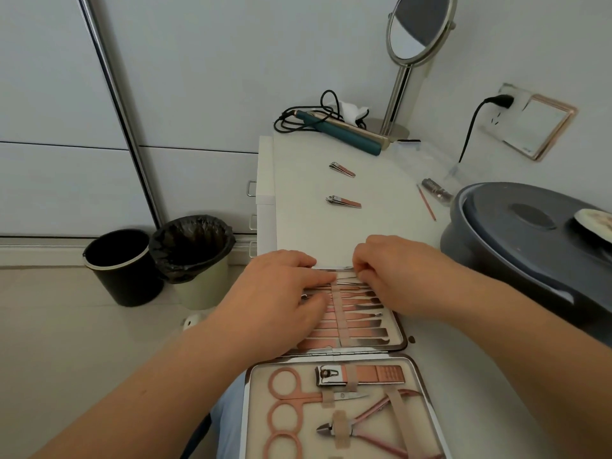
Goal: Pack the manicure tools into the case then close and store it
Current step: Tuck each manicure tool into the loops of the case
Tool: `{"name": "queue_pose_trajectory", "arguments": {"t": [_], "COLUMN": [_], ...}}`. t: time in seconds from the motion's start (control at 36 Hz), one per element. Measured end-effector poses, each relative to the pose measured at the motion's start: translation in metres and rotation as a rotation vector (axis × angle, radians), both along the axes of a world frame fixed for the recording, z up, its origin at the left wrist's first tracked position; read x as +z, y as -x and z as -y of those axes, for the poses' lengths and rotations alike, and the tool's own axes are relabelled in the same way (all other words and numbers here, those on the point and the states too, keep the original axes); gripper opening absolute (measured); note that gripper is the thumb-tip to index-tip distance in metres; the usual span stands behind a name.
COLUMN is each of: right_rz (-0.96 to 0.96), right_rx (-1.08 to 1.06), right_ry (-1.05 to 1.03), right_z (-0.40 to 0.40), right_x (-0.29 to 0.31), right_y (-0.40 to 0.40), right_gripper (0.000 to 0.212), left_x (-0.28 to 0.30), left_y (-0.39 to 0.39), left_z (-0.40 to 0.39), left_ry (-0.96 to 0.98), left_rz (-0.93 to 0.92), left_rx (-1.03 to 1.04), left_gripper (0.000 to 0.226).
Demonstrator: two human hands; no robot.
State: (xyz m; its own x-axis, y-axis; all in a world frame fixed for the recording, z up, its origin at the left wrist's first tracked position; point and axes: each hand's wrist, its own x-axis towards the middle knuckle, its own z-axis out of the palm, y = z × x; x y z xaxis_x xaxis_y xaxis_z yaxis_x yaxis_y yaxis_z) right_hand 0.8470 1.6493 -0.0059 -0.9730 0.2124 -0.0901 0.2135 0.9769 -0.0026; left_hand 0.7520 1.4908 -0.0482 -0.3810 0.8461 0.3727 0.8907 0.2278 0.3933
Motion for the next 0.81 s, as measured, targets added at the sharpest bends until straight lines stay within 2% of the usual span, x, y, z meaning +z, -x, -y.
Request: {"name": "queue_pose_trajectory", "arguments": {"t": [0.44, 0.64, 0.81], "right_rz": [-0.047, -0.283, -0.452], "right_rx": [0.000, -0.183, -0.336], "right_ry": [0.098, 0.382, 0.328], "right_z": [-0.006, -0.005, -0.015], "right_x": [-0.003, -0.011, -0.018], "right_y": [0.003, -0.003, 0.014], "right_gripper": [0.010, 0.009, 0.009], "left_x": [0.000, 0.003, 0.005], "left_y": [0.000, 0.006, 0.011], "left_z": [0.000, 0.002, 0.013], "left_ry": [-0.039, -0.083, -0.125], "left_rz": [0.024, 0.159, 0.205], "left_rx": [0.019, 0.070, 0.091], "left_gripper": [0.032, 0.028, 0.020]}}
